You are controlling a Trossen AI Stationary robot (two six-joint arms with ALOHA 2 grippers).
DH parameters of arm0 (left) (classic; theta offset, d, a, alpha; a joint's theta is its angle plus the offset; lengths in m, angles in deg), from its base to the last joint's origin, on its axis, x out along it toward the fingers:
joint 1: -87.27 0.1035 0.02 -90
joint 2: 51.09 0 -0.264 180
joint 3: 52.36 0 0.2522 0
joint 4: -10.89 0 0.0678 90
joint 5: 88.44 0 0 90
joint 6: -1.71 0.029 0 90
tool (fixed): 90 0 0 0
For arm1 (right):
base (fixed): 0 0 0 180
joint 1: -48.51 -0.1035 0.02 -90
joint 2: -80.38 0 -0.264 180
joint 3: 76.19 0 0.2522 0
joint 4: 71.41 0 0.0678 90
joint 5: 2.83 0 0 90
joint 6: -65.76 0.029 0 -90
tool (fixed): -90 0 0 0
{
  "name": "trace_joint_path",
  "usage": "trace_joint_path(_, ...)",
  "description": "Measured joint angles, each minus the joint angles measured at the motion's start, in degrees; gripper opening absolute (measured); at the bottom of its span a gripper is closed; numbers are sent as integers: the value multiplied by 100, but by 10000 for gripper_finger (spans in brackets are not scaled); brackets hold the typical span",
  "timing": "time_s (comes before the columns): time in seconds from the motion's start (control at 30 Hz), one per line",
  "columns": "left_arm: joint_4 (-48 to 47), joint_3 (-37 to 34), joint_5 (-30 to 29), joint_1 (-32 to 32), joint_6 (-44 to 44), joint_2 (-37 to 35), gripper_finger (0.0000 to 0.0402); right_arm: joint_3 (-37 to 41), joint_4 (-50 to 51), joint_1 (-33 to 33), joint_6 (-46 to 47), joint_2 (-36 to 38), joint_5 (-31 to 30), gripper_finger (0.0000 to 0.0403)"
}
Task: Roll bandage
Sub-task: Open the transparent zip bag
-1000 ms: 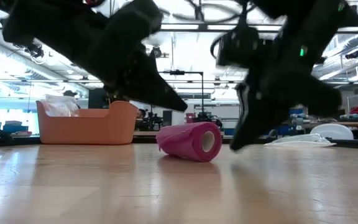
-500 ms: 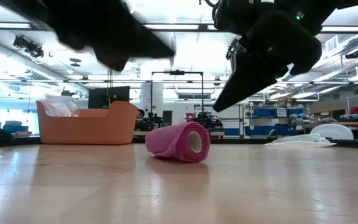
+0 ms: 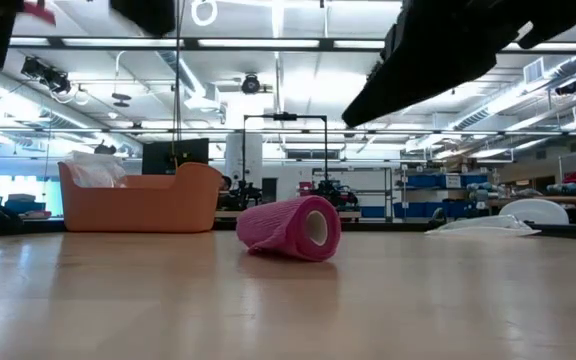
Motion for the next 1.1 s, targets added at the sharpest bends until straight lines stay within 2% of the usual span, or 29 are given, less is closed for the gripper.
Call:
trace_joint_path(0.13,85,-625,-751,-5,-180,-58,7,0,439,-20,53,145,25,2)
trace_joint_path(0.23,87,-849,-1188,-9,-314,-189,7,0,705,-10,137,285,271,1)
trace_joint_path(0.43,78,-1309,-1310,-24,-80,-679,7,160,746,147,140,658,548,1)
trace_joint_path(0.5,83,-1481,-1318,-24,-69,-874,7,406,224,209,138,773,709,1)
trace_joint_path(0.63,83,-1823,-1319,-24,-53,-1173,7,1175,-1776,326,107,821,1372,1)
trace_joint_path(0.7,77,-1937,-1348,-24,-12,-1273,7,1478,-2440,335,188,770,1505,0)
trace_joint_path(0.9,43,-2088,-1384,-22,-53,-1393,7,1788,-2456,289,467,901,1083,7)
trace_joint_path(1.1,41,-2297,-1393,-22,-335,-1416,7,1777,-1638,220,879,1403,819,29)
